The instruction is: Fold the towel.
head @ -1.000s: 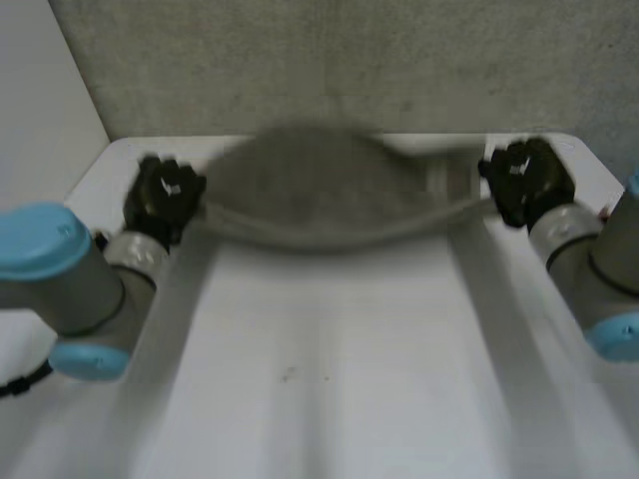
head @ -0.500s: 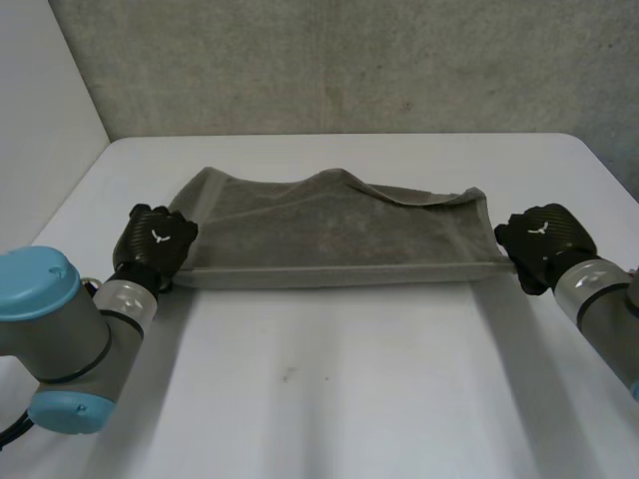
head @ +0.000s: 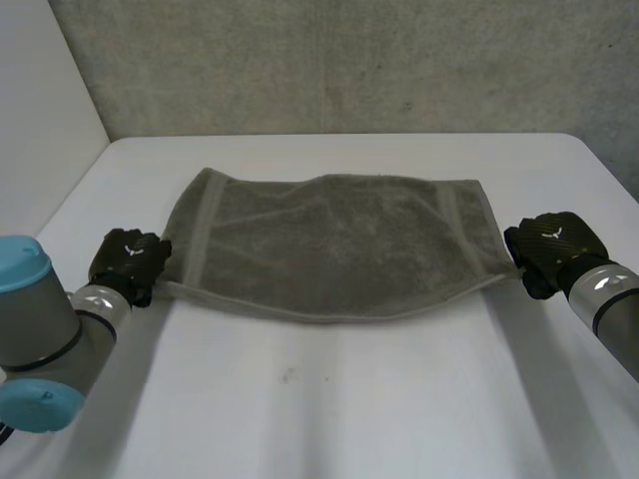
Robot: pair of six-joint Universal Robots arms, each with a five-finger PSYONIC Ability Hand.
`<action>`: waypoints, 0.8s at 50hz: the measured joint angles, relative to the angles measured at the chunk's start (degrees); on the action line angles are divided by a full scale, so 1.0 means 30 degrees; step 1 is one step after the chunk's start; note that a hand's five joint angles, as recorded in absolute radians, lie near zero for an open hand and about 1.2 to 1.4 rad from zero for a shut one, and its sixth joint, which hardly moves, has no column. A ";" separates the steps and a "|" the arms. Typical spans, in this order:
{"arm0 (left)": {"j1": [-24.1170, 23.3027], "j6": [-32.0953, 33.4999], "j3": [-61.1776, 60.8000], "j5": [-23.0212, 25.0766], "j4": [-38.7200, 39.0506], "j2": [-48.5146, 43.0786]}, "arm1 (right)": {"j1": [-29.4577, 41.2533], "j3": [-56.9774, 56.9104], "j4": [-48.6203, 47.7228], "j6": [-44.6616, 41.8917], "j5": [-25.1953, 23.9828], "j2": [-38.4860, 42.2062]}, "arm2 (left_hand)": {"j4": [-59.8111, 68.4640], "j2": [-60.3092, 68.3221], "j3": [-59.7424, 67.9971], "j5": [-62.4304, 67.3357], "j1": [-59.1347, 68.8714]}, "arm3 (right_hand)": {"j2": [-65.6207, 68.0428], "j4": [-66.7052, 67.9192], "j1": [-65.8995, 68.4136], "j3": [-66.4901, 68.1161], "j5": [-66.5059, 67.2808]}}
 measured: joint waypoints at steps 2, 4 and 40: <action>0.0166 -0.0849 0.0008 0.0630 -0.0491 0.0235 | 0.0022 -0.0039 0.0066 -0.0004 -0.0087 0.0000 | 0.0537 0.0546 0.0558 0.0554 0.0314 | 0.0000 0.0000 0.0000 0.0002 0.0006; 0.0268 -0.1528 0.0018 0.1148 -0.0908 0.0593 | 0.0039 -0.0095 0.0166 -0.0054 -0.0084 0.0000 | 0.0739 0.0764 0.0758 0.0735 0.0516 | 0.0000 0.0000 0.0000 0.0000 0.0011; 0.2626 0.2223 -0.0675 0.2533 -1.1901 0.7860 | -0.2796 -0.2241 1.0770 -0.8634 0.0033 -0.2369 | 0.0954 0.0938 0.0948 0.0954 0.0687 | 0.0000 0.0000 0.0000 0.0002 0.0026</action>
